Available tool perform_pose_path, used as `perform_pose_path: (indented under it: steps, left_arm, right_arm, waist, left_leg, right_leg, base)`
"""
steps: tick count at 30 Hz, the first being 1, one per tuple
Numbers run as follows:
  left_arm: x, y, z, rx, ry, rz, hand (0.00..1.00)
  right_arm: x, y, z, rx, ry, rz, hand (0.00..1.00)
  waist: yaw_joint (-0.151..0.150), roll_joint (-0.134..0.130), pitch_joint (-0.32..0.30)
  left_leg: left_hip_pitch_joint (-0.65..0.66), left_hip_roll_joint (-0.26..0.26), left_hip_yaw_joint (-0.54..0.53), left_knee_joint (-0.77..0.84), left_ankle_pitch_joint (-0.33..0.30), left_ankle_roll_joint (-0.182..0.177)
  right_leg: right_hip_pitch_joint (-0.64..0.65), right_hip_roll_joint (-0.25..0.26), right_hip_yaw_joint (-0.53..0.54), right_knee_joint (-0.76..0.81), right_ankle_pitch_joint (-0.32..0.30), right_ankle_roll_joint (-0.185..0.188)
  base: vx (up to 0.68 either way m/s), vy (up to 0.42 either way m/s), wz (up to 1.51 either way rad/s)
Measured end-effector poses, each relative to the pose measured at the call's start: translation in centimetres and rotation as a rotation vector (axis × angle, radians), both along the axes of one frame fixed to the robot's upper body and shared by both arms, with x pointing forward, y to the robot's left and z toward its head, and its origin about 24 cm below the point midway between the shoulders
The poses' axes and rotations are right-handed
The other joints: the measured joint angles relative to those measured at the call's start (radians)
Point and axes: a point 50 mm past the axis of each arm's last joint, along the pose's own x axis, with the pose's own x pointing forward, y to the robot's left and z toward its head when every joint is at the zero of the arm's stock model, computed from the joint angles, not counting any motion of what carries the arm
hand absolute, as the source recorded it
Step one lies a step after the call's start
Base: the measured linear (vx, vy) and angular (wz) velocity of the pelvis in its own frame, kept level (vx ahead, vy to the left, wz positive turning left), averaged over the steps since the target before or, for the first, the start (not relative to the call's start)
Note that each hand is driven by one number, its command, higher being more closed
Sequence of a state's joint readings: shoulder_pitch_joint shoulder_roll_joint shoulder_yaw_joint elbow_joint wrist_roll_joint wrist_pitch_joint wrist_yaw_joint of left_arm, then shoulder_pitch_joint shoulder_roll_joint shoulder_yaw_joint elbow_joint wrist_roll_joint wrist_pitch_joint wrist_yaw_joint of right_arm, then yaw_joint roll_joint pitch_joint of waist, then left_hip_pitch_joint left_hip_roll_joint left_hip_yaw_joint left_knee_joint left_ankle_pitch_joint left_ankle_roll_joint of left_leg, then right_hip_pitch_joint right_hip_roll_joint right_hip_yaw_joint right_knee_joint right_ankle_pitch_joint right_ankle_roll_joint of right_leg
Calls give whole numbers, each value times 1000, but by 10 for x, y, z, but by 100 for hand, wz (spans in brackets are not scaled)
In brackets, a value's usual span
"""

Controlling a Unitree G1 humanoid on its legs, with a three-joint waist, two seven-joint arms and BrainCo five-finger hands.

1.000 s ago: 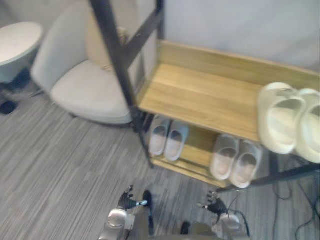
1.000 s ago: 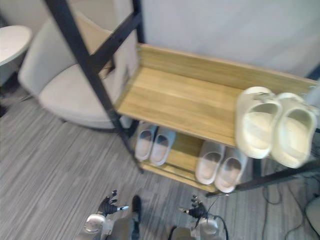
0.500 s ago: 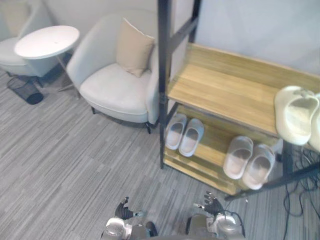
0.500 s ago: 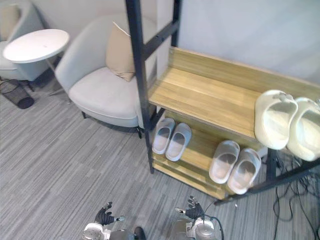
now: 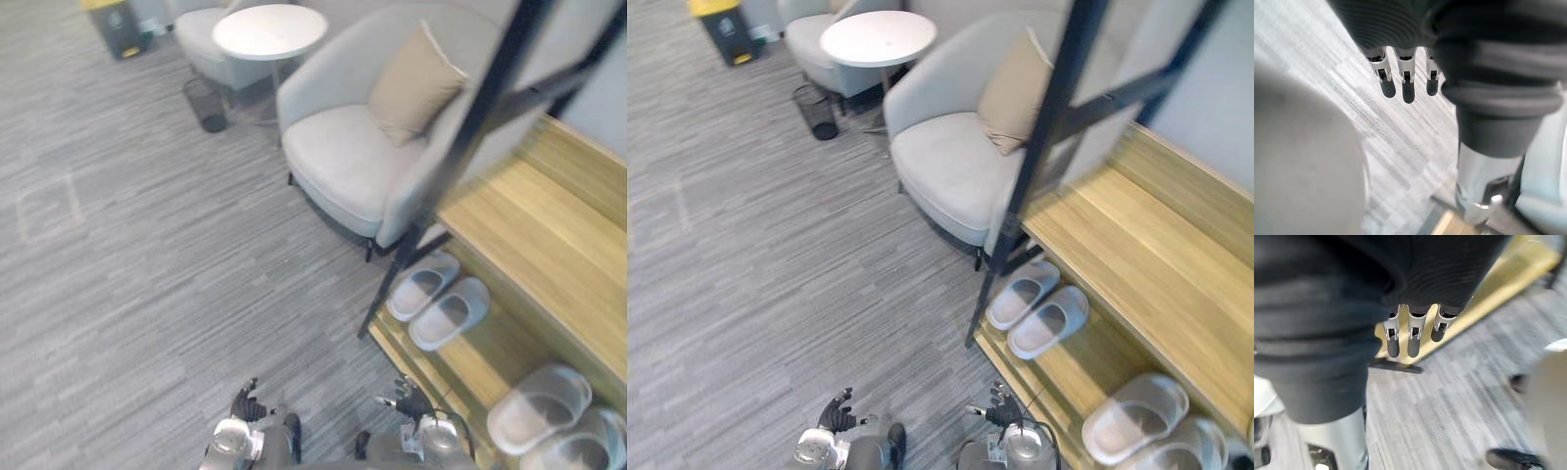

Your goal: Organize the slippers on the shoe rack

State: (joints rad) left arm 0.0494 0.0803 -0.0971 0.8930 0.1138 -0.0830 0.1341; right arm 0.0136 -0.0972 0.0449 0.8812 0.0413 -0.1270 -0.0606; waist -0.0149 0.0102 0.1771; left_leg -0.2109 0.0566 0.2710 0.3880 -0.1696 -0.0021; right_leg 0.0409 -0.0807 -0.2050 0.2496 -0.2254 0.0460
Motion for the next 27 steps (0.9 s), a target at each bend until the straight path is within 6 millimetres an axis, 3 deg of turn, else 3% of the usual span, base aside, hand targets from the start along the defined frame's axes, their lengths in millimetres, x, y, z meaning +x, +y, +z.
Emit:
perform_pose_path:
  steps: [1, 3, 4, 6, 7, 9, 11, 12, 13, 14, 16, 18, 20, 21, 22, 23, 27]
  left_arm:
    - [2, 1, 1, 3, -4, 3, 0]
    - [4, 2, 2, 7, -15, 14, 0]
    - [7, 2, 3, 7, -22, 23, 0]
    - [5, 2, 2, -1, -16, 43, 0]
    - [2, 2, 0, -9, -4, 65, 0]
    - [-4, 3, -3, -14, 14, 84, 0]
    - [-7, 5, -4, -17, 21, 96, 0]
    - [-9, 5, -4, -16, 27, 94, 0]
    - [-11, 8, -5, -10, 32, 98, 0]
    - [-12, 10, -5, -6, 35, 98, 0]
    - [-14, 11, -6, -6, 41, 106, 0]
    - [-14, 11, -6, -8, 40, 110, 0]
    - [-4, 9, -2, -13, 13, 106, 0]
    - [0, 9, -1, -18, 2, 111, 0]
    - [-1, 10, -1, -21, 3, 116, 0]
    - [-1, 10, -1, -21, 3, 117, 0]
    - [-5, -1, -3, -75, 0, 177, 0]
  right_arm:
    - [3, -1, 2, -5, -11, 1, 0]
    - [3, -2, 1, -4, -8, 0, 0]
    - [-1, -2, 0, -5, 1, -4, 0]
    - [1, -3, 1, -8, -3, -1, 0]
    - [-1, -4, -1, -10, 9, -1, 0]
    - [-2, -2, -2, -2, 13, -1, 0]
    - [-4, -1, -2, 0, 17, 0, 0]
    - [-5, 2, -3, 8, 21, 11, 0]
    - [-6, 5, -4, 17, 23, 20, 0]
    - [-7, 6, -4, 21, 25, 22, 0]
    - [-9, 7, -4, 23, 23, 28, 0]
    - [-9, 4, -4, 17, 24, 27, 0]
    - [-8, 1, -3, 12, 17, 24, 0]
    - [-7, 1, -2, 11, 6, 22, 0]
    - [-8, 2, -2, 13, 7, 21, 0]
    - [-10, 2, -3, 17, 13, 18, 0]
    - [-4, -4, 2, 3, -19, 10, 0]
  waist:
    - [2, 11, 6]
    - [7, 2, 7]
    - [4, 2, 4]
    - [10, 5, 5]
    - [11, 13, 8]
    - [10, 5, 10]
    - [8, 4, 9]
    - [7, -9, 5]
    - [-1, -19, 3]
    - [-5, -22, 4]
    - [-20, -23, 12]
    - [-34, -15, 17]
    - [-51, -9, 22]
    - [-56, -10, 21]
    - [-60, -21, 20]
    - [-63, -32, 16]
    - [-65, 26, 15]
  left_leg:
    - [-1, 7, 51, -8, -9, 8]
    - [-6, -30, 72, -43, -5, 5]
    - [2, 0, 200, -58, -59, 19]
    - [17, 34, 347, -55, -59, 47]
    - [14, 10, 324, -62, -42, 72]
    - [43, -39, 274, -95, -55, 73]
    - [79, -66, 229, -112, -69, 79]
    - [111, -91, 193, -131, -79, 81]
    - [144, -109, 155, -151, -85, 82]
    - [165, -115, 139, -166, -86, 83]
    - [253, -121, 77, -210, -79, 88]
    - [292, -118, 25, -234, -77, 86]
    - [323, -101, -55, -258, -85, 66]
    - [337, -96, -88, -272, -92, 53]
    - [369, -101, -129, -284, -106, 30]
    - [390, -107, -159, -284, -123, 7]
    - [380, -50, -199, -151, -137, -17]
  right_leg:
    - [21, 1, -39, -11, -6, 6]
    - [45, -31, -112, -24, -24, 16]
    - [53, -43, -161, -44, -30, 23]
    - [64, -59, -207, -66, -37, 34]
    - [76, -71, -225, -63, -40, 39]
    - [88, -105, -228, 4, -43, 44]
    - [33, -148, -200, 204, -43, 57]
    - [-32, -182, -137, 401, -28, 68]
    - [-99, -183, -79, 561, -31, 56]
    - [-131, -175, -53, 622, -35, 51]
    - [-232, -103, 24, 693, -79, 42]
    - [-290, -60, 30, 618, -99, 25]
    - [-374, 9, 82, 406, -87, 16]
    - [-393, 36, 118, 286, -44, 19]
    - [-391, 53, 170, 134, 48, 15]
    - [-388, 50, 191, 117, 173, -26]
    - [-353, 47, 118, 217, 45, -59]
  base:
    - [58, 53, 96]
    - [77, 65, 125]
    - [125, 62, 126]
    - [147, 51, 116]
    - [142, 75, 89]
    - [197, 154, 84]
    - [219, 209, 78]
    - [299, 224, 84]
    - [323, 197, 80]
    - [372, 121, 85]
    - [378, 24, 88]
    - [375, -50, 90]
    - [409, -109, 110]
    - [350, -123, 108]
    - [457, -176, 107]
    - [480, -200, 96]
    - [619, -233, 64]
